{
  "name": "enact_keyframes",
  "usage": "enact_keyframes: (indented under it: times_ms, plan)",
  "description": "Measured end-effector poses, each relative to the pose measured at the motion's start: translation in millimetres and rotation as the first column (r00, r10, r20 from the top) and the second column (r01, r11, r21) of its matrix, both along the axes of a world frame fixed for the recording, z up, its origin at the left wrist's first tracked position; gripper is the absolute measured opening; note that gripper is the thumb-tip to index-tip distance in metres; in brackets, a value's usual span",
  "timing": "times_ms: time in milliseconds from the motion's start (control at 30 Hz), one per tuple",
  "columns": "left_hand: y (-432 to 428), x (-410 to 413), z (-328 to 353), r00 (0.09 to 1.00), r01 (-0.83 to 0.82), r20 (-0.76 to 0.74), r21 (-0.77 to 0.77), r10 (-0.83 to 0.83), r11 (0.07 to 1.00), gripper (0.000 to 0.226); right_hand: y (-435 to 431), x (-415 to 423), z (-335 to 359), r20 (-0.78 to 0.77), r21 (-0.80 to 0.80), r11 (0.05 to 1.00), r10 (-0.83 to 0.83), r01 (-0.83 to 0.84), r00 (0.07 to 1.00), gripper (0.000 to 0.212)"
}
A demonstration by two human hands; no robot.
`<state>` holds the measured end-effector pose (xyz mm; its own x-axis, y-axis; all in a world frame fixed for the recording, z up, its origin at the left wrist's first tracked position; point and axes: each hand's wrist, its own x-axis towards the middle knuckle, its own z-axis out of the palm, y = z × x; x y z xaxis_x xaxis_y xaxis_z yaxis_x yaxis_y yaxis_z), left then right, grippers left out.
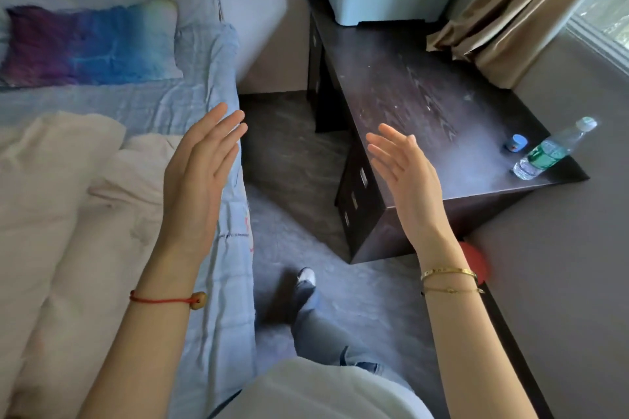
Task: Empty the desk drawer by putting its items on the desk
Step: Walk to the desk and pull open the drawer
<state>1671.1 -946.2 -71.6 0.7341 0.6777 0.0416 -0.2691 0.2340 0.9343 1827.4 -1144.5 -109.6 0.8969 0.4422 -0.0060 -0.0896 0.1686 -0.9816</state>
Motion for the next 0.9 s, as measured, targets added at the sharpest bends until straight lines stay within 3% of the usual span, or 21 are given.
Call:
enact_keyframes:
  times_ms: [533, 733, 900]
  plan:
    - [133, 288, 5, 0.958, 0.287, 0.007, 0.004, -0.287, 0.958, 0.033, 104, 223, 7, -0.004, -0.048, 0.968, -0.248, 0.248, 0.969, 0.048]
    - [154, 384, -1, 0.877, 0.481, 0.005, -0.009, -0.481, 0.877, 0.038, 116, 262, 3, -0.024, -0.064, 0.9, -0.432, 0.43, 0.901, 0.048]
    - [164, 454, -6, 0.757, 0.653, -0.024, -0.021, -0.654, 0.757, 0.038, 131, 282, -6, -0.037, -0.045, 0.787, -0.617, 0.615, 0.786, 0.045]
